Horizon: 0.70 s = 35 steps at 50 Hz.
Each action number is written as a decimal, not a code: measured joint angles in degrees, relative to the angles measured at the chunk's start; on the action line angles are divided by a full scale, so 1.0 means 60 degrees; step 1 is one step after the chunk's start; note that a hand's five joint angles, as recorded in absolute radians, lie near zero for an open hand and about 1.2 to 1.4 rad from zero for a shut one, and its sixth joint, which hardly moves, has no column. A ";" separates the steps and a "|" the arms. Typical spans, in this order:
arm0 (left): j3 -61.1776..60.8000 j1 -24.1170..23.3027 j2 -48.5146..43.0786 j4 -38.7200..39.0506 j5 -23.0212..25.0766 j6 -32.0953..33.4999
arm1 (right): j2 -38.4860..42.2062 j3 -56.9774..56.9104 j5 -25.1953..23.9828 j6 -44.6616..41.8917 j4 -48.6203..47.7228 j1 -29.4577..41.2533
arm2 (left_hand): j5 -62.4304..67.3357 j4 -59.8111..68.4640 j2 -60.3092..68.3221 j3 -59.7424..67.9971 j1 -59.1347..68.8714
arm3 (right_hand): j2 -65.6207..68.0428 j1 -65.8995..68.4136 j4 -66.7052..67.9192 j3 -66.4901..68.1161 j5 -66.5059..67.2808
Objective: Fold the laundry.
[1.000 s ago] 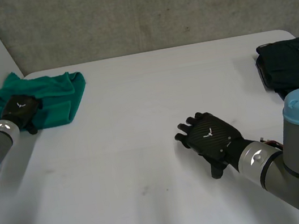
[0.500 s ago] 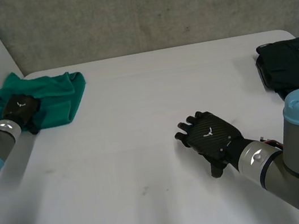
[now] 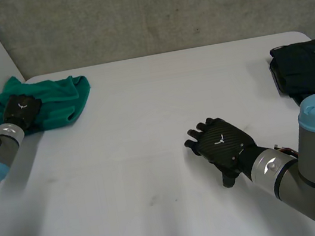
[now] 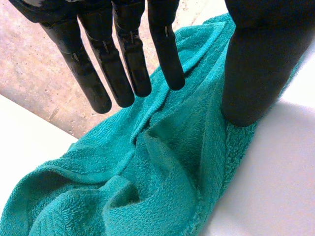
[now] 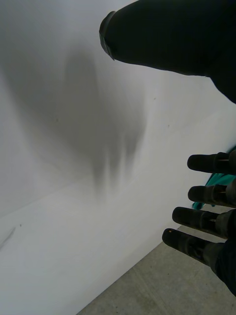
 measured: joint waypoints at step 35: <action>-0.5696 -0.2344 0.4761 0.1112 -0.0831 -0.2135 | -0.0301 -0.0223 0.0302 0.0211 -0.0126 -0.0772 | 0.3591 0.3987 0.3919 0.3893 0.3397 | 0.0000 -0.0006 0.0000 -0.0001 0.0000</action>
